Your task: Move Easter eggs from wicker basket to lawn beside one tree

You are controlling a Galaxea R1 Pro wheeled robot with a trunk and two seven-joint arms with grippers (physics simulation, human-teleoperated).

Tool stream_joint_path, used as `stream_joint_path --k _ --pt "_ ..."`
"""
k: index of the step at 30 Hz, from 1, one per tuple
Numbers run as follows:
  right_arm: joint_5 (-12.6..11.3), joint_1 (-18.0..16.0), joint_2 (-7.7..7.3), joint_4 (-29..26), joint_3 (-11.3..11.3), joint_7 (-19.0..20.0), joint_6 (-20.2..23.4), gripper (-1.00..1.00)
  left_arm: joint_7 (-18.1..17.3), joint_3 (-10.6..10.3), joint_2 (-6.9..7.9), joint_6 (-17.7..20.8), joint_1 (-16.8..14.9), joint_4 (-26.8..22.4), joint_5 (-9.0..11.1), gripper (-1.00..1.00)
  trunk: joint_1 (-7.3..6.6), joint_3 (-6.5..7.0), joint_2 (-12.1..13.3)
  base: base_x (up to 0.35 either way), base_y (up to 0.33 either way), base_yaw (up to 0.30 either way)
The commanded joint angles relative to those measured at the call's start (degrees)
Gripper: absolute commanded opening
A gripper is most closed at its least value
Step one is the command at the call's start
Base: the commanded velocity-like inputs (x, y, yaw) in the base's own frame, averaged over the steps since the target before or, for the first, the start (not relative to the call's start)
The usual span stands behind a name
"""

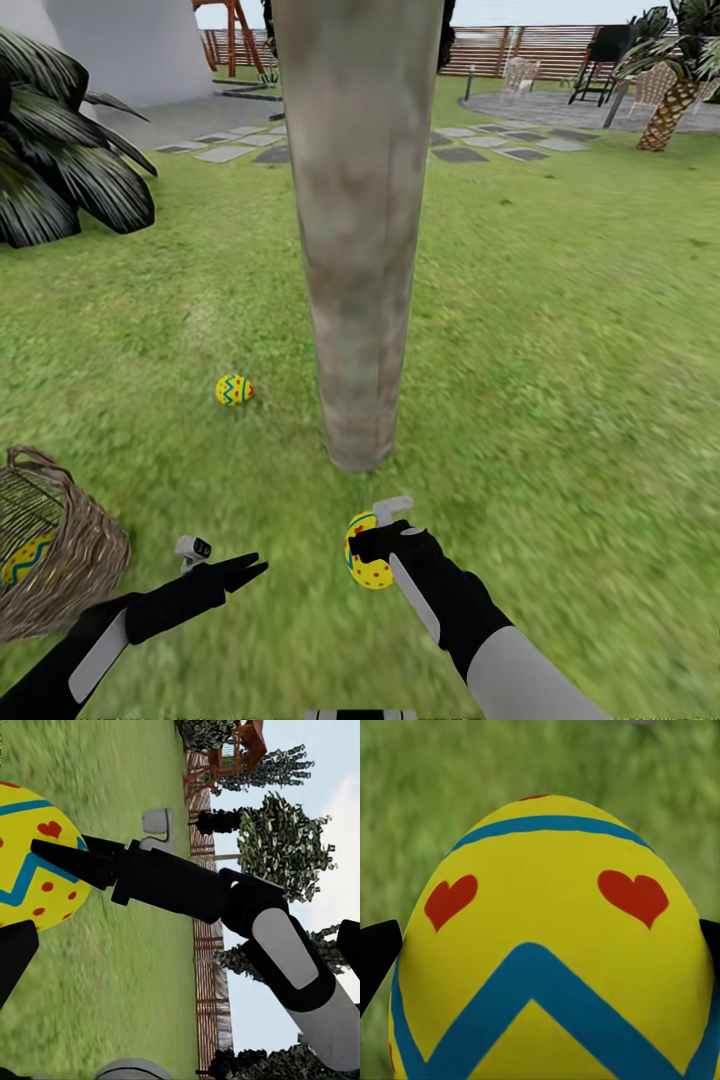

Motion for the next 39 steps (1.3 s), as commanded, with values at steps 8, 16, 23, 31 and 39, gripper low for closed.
stream_joint_path --k 8,16,23,31,39 --pt "-0.61 -0.03 0.00 -0.06 -0.01 -0.54 0.20 -1.00 0.00 -0.27 -0.33 0.13 -0.04 0.12 0.74 1.00 -0.01 -0.78 -0.02 0.000 0.000 0.000" --pt "-0.61 -0.03 0.00 -0.06 -0.05 -0.39 0.20 -1.00 0.18 -0.31 -1.12 0.56 -0.04 0.06 0.37 1.00 1.09 -2.42 -2.02 0.000 0.000 0.000" --pt "-0.61 -0.03 0.00 -0.14 -0.05 -0.37 0.20 -1.00 0.18 -0.36 -1.12 0.57 -0.04 0.03 0.31 1.00 2.63 -4.17 -4.83 0.000 0.000 0.000" --pt "-0.61 -0.03 0.00 -0.89 0.08 -0.37 -0.11 -1.00 0.18 -0.36 -1.18 0.57 -0.04 0.03 0.31 1.00 4.38 -5.66 -8.04 0.000 0.000 0.000" --pt "-0.52 0.01 0.00 -1.23 0.13 -0.62 -4.26 -1.00 0.18 -0.36 -1.47 0.57 -0.05 0.03 0.31 1.00 6.14 -7.69 -11.25 0.000 0.000 0.000"
